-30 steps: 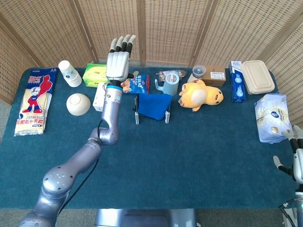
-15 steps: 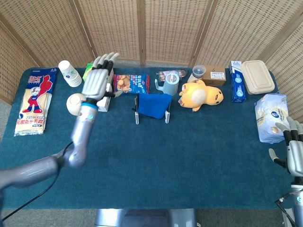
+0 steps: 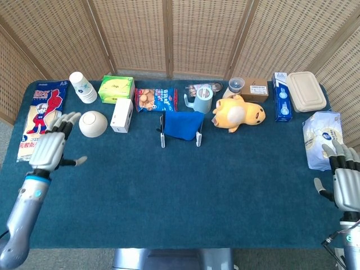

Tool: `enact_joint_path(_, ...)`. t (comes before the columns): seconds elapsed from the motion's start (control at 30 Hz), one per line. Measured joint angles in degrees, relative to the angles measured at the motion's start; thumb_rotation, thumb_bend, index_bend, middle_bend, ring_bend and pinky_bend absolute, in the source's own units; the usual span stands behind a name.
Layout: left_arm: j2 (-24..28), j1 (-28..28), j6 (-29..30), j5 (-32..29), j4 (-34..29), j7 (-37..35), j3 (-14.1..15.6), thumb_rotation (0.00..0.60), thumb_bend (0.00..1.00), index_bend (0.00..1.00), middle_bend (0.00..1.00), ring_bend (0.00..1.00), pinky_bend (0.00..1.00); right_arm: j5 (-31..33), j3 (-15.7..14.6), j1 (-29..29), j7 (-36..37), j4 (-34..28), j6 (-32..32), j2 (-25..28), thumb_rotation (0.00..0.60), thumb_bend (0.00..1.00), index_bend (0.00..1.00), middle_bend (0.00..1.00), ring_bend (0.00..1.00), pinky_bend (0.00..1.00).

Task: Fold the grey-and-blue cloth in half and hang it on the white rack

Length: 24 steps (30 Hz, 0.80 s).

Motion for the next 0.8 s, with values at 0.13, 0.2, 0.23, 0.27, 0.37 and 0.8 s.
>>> enact_joint_path(0.13,1.54,3.88,3.15,7.31,-1.18,-2.26,4.11,0.600,0.13,0.04,0.00,0.00,0.00,-0.20,-0.82,-0.46,-1.53,0.02,0.80,-0.90,0.600,0.32,0.04,0.00,0.00,0.00)
enact_joint_path(0.2,1.89,6.74,5.53,11.78,-1.16,-3.35,6.89,0.600,0.13,0.05,0.00,0.00,0.00,-0.24,-1.11,-0.60,-2.21,0.11,1.02,-1.19,0.600,0.32,0.03,0.00,0.00,0.00)
enact_joint_path(0.23,1.95,8.03,6.68,13.67,-1.01,-3.73,8.08,0.600,0.13,0.06,0.00,0.00,0.00,-0.31,-1.28,-0.68,-2.78,0.18,1.21,-1.37,0.600,0.33,0.03,0.00,0.00,0.00)
enact_joint_path(0.27,1.93,9.78,8.33,16.09,-0.62,-4.18,9.63,0.600,0.13,0.07,0.00,0.00,0.00,-0.42,-1.42,-0.75,-3.27,0.26,1.41,-1.55,0.600,0.33,0.03,0.00,0.00,0.00)
enact_joint_path(0.37,1.61,13.71,12.05,20.66,1.09,-4.95,13.08,0.600,0.13,0.08,0.00,0.00,0.00,-0.90,-2.04,-1.21,-4.95,0.44,2.51,-2.28,0.600,0.33,0.03,0.00,0.00,0.00)
enact_joint_path(0.8,-3.57,25.54,24.84,29.40,11.21,-2.42,18.32,0.600,0.13,0.15,0.01,0.00,0.00,-4.39,-5.41,-4.55,-8.25,1.54,7.11,-5.07,0.600,0.33,0.03,0.00,0.00,0.00)
